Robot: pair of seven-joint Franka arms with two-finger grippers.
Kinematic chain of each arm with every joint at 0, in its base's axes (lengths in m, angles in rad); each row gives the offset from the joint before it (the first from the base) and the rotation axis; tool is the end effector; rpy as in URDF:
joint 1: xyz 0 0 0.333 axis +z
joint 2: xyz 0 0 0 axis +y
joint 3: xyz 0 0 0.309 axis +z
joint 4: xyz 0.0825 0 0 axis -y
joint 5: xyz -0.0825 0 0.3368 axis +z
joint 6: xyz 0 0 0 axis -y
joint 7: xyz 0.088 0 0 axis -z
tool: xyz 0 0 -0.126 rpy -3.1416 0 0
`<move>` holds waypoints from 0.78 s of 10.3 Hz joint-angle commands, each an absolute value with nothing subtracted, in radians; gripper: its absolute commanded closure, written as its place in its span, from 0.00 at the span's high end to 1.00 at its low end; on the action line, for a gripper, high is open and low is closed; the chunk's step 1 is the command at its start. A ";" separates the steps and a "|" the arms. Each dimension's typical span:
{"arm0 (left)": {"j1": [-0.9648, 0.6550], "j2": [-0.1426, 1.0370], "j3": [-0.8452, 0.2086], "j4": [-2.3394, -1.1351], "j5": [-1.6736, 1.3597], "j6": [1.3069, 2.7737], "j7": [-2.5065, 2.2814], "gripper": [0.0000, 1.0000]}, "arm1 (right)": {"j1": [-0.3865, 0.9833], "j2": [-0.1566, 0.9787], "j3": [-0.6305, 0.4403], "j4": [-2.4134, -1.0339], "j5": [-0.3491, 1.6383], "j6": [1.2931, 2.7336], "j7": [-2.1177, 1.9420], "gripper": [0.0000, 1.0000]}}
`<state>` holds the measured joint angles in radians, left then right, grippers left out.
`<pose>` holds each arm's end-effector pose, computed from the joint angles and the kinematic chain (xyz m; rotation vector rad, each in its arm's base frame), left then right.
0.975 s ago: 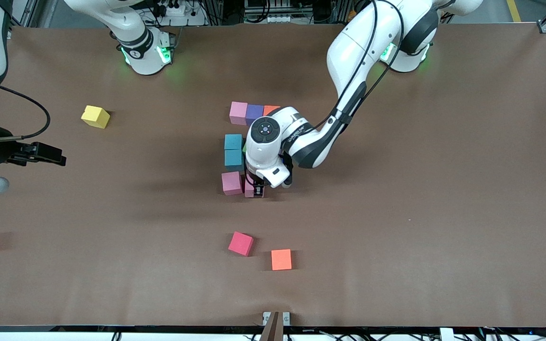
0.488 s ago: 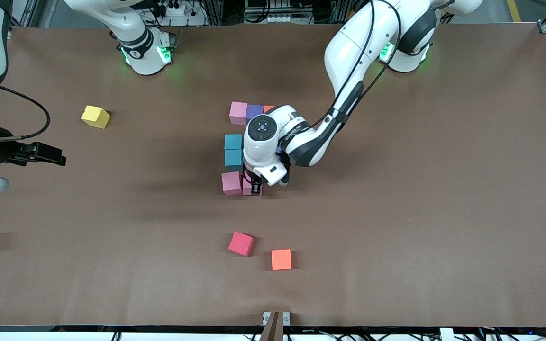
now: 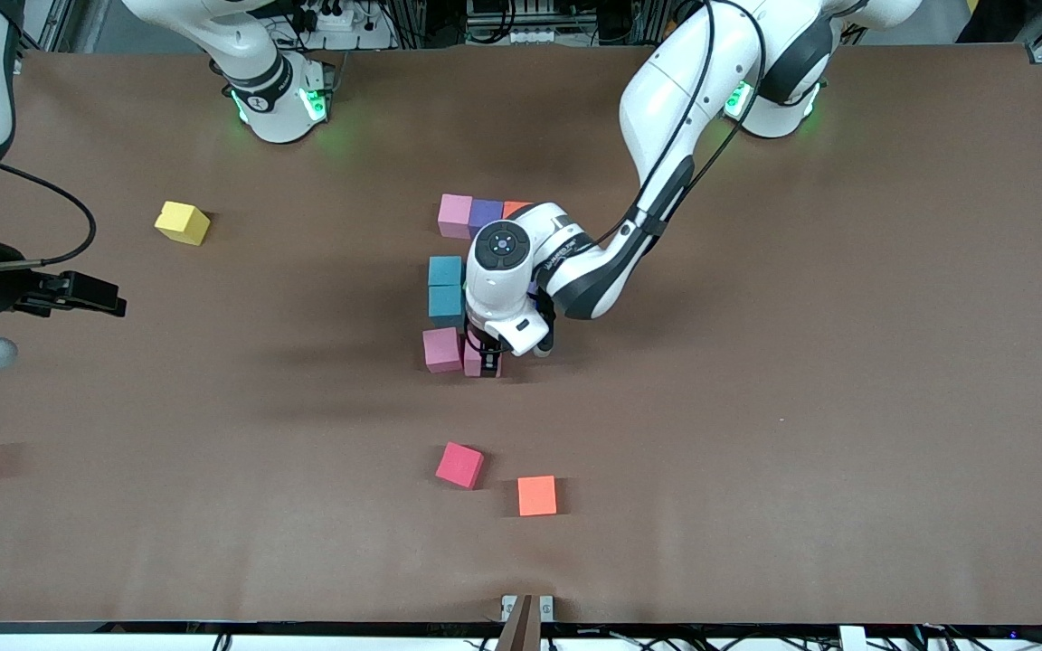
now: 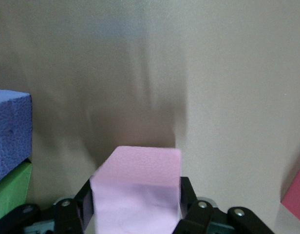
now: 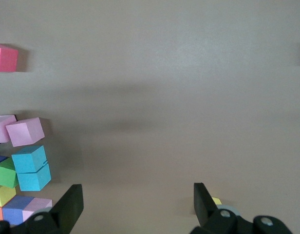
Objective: Form number 2 with 11 blocks
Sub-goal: 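Lower the pink cube beside the other pink cube with the left gripper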
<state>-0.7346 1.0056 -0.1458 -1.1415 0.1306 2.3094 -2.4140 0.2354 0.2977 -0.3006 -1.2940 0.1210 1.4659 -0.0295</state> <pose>0.5009 -0.5454 0.2086 2.1416 2.0591 -0.0391 0.5778 0.0047 0.5496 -3.0979 0.0345 0.1731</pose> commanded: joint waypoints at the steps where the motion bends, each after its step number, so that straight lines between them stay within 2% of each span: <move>1: -0.742 1.011 -0.137 -1.134 0.137 2.321 -2.407 0.73 | 0.219 0.308 -0.291 -1.269 0.135 1.456 -0.029 1.00; 8: -0.739 0.985 -0.138 -1.138 0.137 2.296 -2.401 0.73 | 0.218 0.310 -0.291 -1.269 0.135 1.456 -0.029 1.00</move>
